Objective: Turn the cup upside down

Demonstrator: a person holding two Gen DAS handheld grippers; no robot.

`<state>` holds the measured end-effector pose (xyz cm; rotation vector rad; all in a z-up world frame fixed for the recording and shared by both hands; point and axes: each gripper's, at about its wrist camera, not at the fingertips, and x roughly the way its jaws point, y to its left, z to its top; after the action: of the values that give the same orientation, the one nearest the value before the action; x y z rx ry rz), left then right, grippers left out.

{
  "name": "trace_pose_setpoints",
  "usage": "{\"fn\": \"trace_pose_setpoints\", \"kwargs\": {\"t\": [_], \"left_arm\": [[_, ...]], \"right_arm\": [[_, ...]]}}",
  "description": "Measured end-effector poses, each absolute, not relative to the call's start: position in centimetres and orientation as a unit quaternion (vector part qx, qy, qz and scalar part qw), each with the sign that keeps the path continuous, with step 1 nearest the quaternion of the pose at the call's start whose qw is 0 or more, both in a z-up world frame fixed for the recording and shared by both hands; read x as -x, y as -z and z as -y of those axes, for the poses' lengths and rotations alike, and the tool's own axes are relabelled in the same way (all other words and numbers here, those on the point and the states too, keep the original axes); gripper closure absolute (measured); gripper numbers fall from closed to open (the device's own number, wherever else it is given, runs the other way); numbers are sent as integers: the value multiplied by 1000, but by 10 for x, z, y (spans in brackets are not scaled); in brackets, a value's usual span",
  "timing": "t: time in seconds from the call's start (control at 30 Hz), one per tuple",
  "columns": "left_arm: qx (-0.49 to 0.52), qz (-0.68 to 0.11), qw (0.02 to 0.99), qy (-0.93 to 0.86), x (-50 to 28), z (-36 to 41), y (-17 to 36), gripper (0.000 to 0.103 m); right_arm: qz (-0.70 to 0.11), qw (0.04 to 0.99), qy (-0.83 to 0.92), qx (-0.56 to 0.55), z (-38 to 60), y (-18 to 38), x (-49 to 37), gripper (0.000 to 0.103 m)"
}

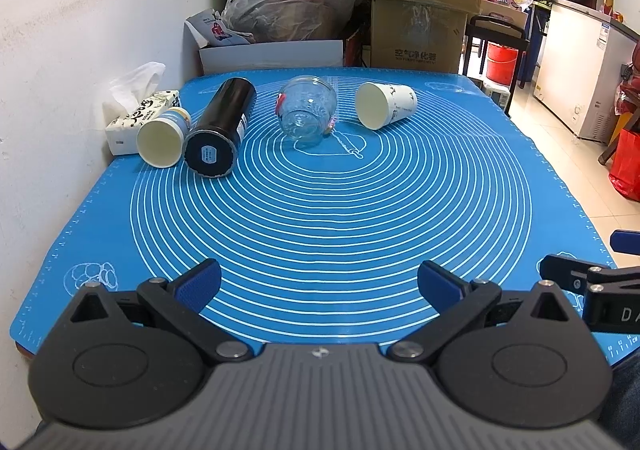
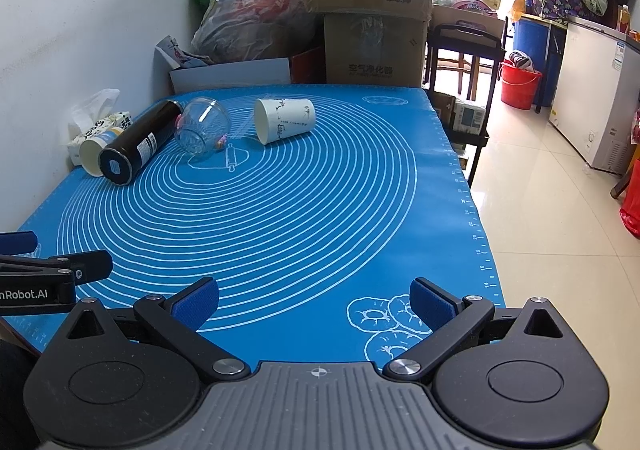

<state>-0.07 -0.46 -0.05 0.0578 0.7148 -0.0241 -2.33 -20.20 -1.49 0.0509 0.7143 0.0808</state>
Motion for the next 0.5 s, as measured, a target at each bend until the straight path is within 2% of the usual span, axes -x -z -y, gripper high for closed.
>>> {"fn": "trace_pose_setpoints", "kwargs": {"t": [0.5], "left_arm": [[-28, -351, 936, 11, -1, 2, 1, 0]], "right_arm": [[-350, 936, -40, -24, 202, 16, 22, 0]]}}
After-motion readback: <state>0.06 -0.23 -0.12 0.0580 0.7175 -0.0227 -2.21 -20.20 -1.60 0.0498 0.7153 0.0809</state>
